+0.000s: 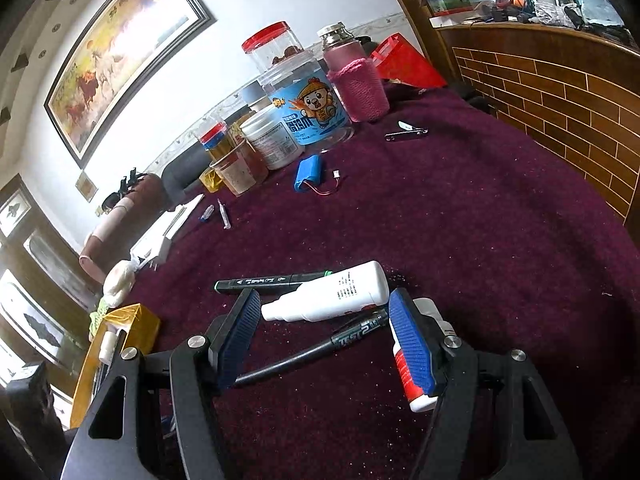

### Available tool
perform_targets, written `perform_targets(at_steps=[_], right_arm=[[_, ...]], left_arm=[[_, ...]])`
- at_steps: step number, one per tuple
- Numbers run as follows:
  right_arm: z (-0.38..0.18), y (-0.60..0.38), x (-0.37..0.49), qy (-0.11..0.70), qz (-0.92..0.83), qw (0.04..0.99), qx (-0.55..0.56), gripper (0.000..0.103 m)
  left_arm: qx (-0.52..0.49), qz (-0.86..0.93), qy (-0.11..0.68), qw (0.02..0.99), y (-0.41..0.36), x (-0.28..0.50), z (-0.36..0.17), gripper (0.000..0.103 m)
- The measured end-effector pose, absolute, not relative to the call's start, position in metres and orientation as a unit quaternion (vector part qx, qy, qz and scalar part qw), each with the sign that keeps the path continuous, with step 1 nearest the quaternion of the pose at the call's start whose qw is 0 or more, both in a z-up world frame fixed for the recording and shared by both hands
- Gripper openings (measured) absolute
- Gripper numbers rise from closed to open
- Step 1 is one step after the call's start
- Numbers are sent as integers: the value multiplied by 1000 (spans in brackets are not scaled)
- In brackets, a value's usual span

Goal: Organize rigid objects
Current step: 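Grasp a yellow-capped black marker with the right tool while the left lifts its pen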

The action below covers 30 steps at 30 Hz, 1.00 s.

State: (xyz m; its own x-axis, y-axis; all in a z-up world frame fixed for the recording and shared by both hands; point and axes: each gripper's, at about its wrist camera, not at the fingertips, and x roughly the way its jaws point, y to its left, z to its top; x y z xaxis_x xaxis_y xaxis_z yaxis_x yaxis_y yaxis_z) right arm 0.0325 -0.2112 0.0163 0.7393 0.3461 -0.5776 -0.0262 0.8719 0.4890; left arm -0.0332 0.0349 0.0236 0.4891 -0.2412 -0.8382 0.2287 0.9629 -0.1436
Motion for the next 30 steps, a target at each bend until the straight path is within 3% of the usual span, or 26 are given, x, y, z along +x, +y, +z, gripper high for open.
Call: perform_targets(at_steps=[4,10,15,18,28,30], right_arm=[[16,-210,32,347,101,904,228,62],[15,-207,33,349,101,905,220,62],[15,-207,32,348,100,906,220,62],[15,-207,33,349,101,905,222,62],[15,-205,34,350,103,906,214,62],[14,-204,35,352,100,906,212,62]], left_arm=[[-86,-148,485,858,65,-43,27,24],[-112,-131,483,858,77,-48,21,24],[-34,-116,473,873,54,-38,20,24],[-59,-118,474,871,63,-36,19,19],[52,-89,453,885,31,-34,17,20],[42,-98,452,885,34,-31,17,9]])
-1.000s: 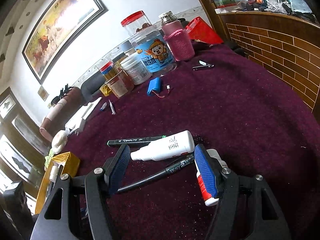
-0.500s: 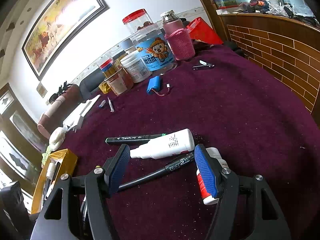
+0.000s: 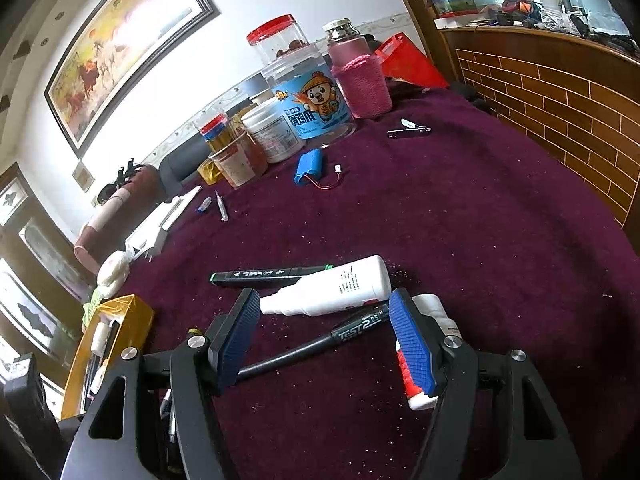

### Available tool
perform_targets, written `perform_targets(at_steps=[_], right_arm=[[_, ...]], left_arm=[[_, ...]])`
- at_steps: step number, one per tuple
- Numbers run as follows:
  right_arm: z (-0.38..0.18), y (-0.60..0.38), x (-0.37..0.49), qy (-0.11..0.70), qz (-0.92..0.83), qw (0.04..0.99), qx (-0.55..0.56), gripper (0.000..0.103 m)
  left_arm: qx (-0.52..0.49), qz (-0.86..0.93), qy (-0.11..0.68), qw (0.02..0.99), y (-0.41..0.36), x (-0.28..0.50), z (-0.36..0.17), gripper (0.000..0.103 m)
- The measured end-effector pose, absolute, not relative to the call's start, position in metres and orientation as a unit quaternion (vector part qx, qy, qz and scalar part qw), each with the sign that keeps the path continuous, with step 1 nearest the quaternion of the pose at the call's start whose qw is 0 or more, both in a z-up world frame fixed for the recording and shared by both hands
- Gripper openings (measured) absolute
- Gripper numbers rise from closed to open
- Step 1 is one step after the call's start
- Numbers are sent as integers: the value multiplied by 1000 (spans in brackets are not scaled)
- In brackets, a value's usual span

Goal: Organize rigid objects
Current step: 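Grasp a yellow-capped black marker with the right tool while the left lifts its pen, then lower the clear pen and the marker into the box and open both tools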

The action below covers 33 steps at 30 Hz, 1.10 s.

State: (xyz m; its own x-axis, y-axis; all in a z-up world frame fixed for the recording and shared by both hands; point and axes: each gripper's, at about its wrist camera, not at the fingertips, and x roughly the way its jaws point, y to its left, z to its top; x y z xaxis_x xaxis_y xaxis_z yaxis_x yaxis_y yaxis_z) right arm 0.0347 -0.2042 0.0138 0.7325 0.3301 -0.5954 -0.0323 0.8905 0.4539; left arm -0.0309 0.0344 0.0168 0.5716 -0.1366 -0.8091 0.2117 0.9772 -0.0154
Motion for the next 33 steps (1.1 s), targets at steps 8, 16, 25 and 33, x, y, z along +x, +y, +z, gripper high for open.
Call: perform_targets(at_steps=[8,16,25,33], right_arm=[[14,-194,32,349,84,918,171,62],[46,-162,-5,330,118,925,148,62],[30,-41,3,428,183,885,6,50],[0,-17,22,476,133,869,-28,16]], left_arm=[[-116,-143,439,880,84,-55,27,9],[-211,-189,370,885,141,-109,69,9],[-259,-162,326,895,219,-148,80,10],[-261,-80,341,900,276,-159,69,10]])
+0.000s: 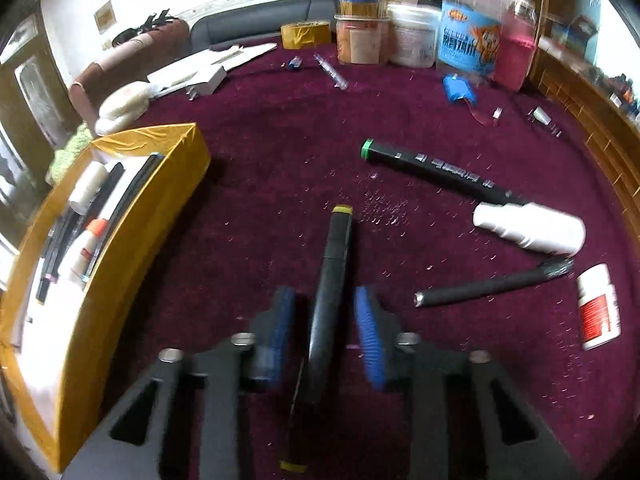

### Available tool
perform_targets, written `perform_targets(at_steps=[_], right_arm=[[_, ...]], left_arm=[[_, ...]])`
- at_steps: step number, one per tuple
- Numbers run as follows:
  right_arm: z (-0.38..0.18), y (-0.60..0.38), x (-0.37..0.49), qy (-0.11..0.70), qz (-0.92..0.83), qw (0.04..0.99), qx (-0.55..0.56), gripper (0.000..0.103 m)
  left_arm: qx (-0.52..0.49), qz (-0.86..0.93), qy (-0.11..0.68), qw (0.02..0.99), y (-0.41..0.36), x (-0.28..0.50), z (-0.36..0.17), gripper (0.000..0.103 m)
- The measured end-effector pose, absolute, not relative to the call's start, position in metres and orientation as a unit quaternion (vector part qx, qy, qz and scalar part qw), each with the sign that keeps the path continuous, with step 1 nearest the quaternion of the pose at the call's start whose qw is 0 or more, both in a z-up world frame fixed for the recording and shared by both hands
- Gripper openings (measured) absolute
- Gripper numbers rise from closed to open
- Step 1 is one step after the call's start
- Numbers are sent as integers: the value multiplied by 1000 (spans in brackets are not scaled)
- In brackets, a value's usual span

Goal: Organize rigid objects
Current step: 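Lower the clear pen and the marker into the box and open both tools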

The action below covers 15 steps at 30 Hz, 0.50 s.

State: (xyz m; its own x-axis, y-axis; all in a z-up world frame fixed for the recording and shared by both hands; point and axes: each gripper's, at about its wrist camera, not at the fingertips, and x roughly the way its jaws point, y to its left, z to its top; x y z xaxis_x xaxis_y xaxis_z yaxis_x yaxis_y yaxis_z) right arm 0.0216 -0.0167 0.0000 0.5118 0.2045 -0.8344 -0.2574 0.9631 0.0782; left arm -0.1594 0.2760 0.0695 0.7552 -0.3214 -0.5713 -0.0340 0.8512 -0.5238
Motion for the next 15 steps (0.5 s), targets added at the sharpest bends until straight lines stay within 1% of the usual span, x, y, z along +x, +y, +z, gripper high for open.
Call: perform_targets(at_steps=[1,6,15], right_arm=[[0,-17,21,477,131,869,-31,13],[7,-31,18,489,147,860,10,13],[48,-36,-2,475,208,850,92,13]], left_arm=[[-260,-74,347,898,281,-157,66,10],[-261,-77,379,884,281,-127,52,10],[-214,-57,432,874,275,-56,53,9]])
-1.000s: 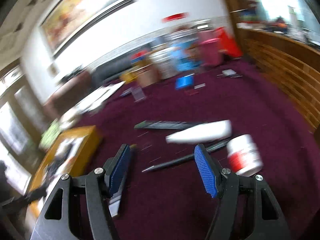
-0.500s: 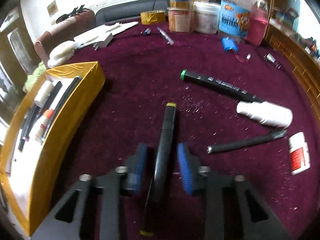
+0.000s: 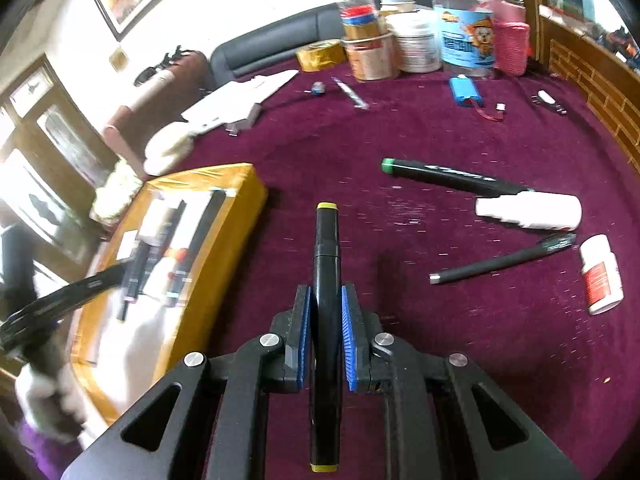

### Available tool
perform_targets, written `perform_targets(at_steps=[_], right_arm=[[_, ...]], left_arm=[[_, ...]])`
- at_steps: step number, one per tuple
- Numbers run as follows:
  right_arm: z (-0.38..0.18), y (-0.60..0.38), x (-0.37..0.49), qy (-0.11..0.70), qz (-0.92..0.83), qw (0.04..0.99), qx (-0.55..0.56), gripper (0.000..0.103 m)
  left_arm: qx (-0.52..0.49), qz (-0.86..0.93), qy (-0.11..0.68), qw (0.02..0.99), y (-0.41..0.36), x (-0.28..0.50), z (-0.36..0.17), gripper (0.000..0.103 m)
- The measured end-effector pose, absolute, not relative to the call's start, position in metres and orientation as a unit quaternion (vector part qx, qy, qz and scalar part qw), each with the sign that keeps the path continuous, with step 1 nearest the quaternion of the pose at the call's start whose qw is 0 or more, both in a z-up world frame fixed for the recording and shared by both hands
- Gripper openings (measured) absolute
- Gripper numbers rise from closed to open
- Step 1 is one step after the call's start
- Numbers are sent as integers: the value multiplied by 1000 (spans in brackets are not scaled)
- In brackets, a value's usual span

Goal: Organize rigid objects
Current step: 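Lower the clear pen and the marker into the box and open both tools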

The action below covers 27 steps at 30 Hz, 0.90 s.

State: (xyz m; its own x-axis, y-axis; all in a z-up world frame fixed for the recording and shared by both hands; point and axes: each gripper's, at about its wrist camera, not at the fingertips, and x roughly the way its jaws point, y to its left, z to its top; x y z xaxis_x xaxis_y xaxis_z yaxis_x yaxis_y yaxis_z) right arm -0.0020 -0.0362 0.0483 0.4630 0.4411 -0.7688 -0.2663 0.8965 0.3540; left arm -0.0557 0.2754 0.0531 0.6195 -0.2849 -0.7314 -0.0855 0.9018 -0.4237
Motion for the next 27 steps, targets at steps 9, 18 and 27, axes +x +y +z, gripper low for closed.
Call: perform_targets(at_steps=[9,18,27], right_arm=[[53,24,10,504,287,793,187,13],[46,88,23,502,270,808,146,13],[33,102,28,490,216,838,106,14]], left_arm=[[-218,-26,488,845,280,-6,22,11],[-256,-61,399,878,291,-86,64,54],[-295,-43,336,893,311,-162,69,59]])
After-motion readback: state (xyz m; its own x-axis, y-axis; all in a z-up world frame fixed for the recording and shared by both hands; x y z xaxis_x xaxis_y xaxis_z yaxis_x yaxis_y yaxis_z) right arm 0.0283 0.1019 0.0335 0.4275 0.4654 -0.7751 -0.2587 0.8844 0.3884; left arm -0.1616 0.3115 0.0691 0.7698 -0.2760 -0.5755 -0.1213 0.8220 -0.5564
